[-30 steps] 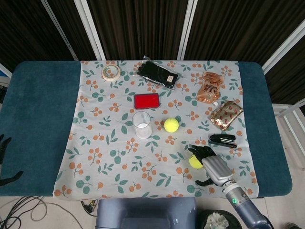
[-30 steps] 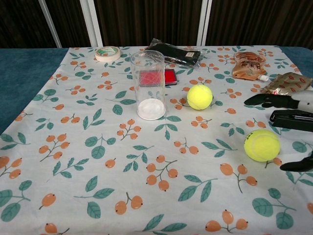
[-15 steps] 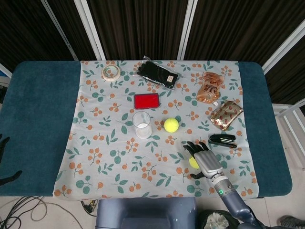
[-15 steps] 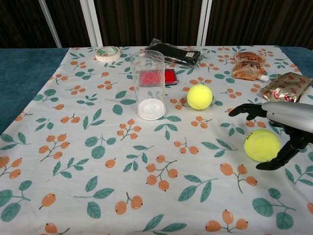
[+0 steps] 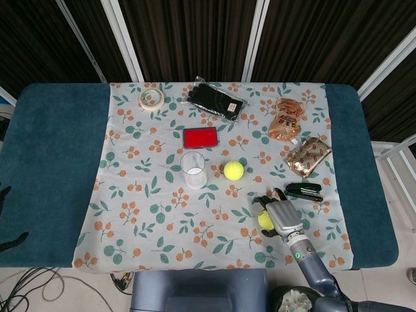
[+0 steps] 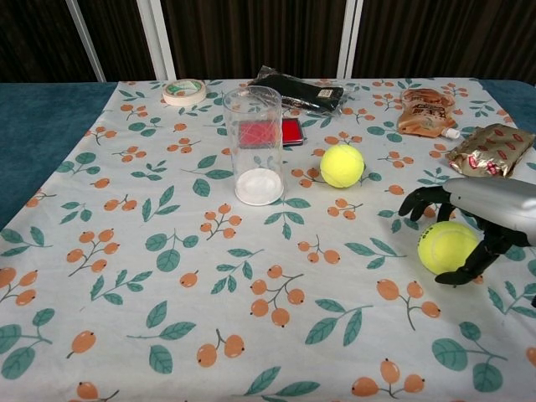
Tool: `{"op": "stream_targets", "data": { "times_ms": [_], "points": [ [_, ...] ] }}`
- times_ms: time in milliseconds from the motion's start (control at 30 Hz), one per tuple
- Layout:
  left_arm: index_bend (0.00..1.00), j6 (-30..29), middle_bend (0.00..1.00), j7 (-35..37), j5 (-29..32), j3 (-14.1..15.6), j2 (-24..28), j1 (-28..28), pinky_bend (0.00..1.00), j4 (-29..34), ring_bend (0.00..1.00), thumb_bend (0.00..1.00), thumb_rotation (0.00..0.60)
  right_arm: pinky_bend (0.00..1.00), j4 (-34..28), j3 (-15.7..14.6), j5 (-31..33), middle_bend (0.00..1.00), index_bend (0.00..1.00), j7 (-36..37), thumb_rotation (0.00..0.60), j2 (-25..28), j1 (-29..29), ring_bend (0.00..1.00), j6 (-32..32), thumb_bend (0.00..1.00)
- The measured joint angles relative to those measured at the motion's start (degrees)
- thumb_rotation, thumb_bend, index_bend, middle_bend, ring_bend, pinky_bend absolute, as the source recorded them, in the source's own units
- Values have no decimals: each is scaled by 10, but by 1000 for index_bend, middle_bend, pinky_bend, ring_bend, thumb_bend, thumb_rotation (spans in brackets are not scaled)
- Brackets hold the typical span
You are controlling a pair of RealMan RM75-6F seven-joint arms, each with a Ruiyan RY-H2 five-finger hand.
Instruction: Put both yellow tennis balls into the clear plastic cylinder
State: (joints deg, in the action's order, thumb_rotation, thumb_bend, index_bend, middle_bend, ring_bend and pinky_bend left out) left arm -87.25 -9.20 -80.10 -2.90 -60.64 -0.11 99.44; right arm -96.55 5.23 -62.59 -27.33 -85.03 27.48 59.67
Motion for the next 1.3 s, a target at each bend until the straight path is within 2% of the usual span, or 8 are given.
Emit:
{"op": "stream_targets", "data": {
  "times_ms": [167,400,667,833,1000,1300],
  "points": [
    [122,2,0,-2,0,1,1,0,20,2,0,38,600,0,6,-3,3,328,320,-12,600,-3,4,514,4,482],
    [131,2,0,-2,1,2,3,0,22,4,0,37,600,0,0,5,15,447,433,-9,600,0,9,606,8,660],
    [130,1,0,4,2,2,7,1,24,7,0,37,600,0,-16,30,22,451,452,-22,600,9,22,612,24,666],
    [130,1,0,5,6,0,8,1,25,6,0,37,600,0,-32,81,47,452,452,-21,600,36,50,612,11,666],
    [130,3,0,2,5,1,7,0,28,8,0,38,600,0,-52,148,125,452,452,-32,600,79,100,612,-15,666],
    [130,1,0,6,5,1,9,2,28,9,0,38,600,0,-65,201,276,452,452,-66,600,122,198,611,-55,667]
  ]
}}
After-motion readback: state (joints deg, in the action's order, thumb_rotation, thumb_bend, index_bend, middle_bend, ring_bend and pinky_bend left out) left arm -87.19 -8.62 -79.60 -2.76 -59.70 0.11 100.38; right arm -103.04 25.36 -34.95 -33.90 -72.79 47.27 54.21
